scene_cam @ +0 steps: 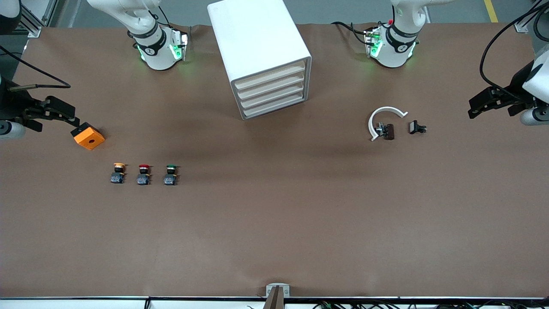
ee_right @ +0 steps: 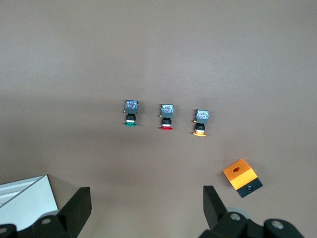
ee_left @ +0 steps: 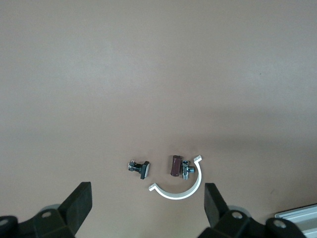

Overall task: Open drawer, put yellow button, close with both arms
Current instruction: 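Reach the left gripper toward the cabinet while the right gripper reaches buttons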

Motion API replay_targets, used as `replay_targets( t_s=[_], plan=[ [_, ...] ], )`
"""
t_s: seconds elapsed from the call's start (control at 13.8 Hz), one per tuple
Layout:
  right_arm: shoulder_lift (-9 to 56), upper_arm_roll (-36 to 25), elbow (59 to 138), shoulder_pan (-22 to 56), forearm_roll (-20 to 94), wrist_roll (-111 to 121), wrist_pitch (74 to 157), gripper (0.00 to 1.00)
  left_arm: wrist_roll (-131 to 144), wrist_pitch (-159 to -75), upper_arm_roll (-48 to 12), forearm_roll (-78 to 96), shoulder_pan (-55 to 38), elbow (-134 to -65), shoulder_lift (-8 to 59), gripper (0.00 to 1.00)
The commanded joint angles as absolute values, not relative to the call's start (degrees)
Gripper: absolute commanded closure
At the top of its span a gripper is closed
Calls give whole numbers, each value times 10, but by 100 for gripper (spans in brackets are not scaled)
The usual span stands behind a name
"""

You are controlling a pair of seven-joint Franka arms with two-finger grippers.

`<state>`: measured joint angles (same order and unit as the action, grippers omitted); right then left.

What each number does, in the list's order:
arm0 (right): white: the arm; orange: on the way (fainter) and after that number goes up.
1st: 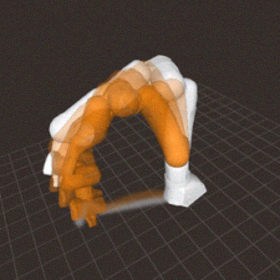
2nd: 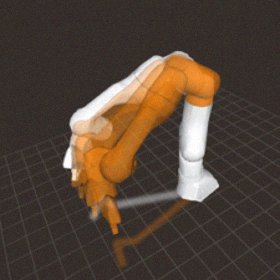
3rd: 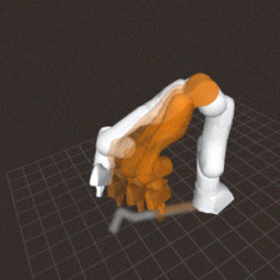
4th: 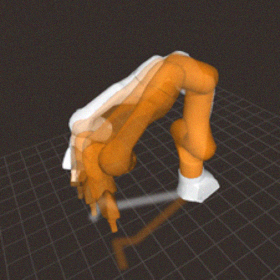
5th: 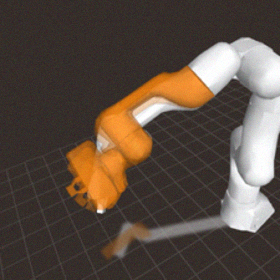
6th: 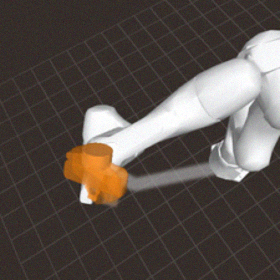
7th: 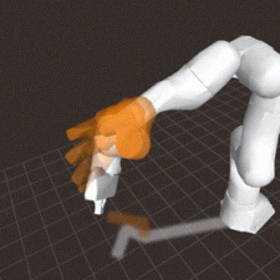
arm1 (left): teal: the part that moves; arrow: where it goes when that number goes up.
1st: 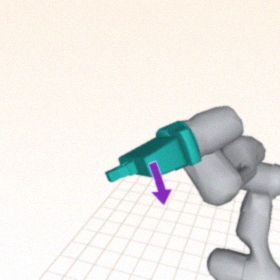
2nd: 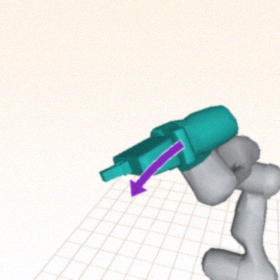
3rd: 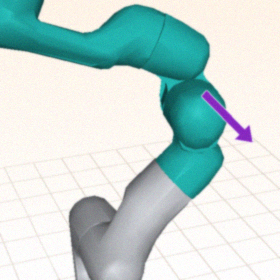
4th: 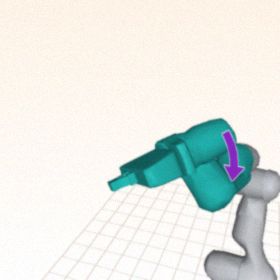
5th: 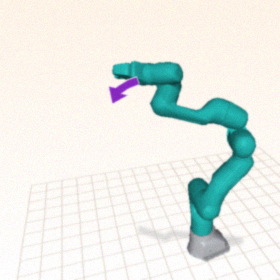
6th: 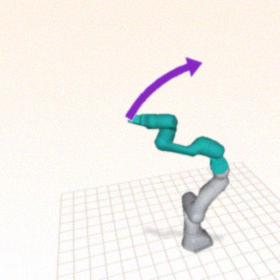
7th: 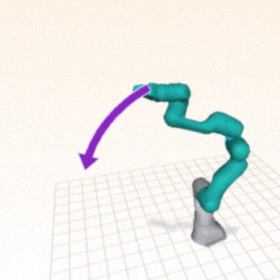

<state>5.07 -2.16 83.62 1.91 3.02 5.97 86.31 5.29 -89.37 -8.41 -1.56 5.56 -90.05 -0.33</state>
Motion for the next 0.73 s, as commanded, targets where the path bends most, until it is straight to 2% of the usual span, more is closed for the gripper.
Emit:
replay_targets(
  t_s=[0.0,0.65],
  plan=[
    [52,-22,831,23,22,56,861,0,52,-881,-87,-31,54,-885,3,0],
    [52,-22,831,23,23,55,861,0,52,-880,-85,-30,59,-878,61,0]
  ],
)
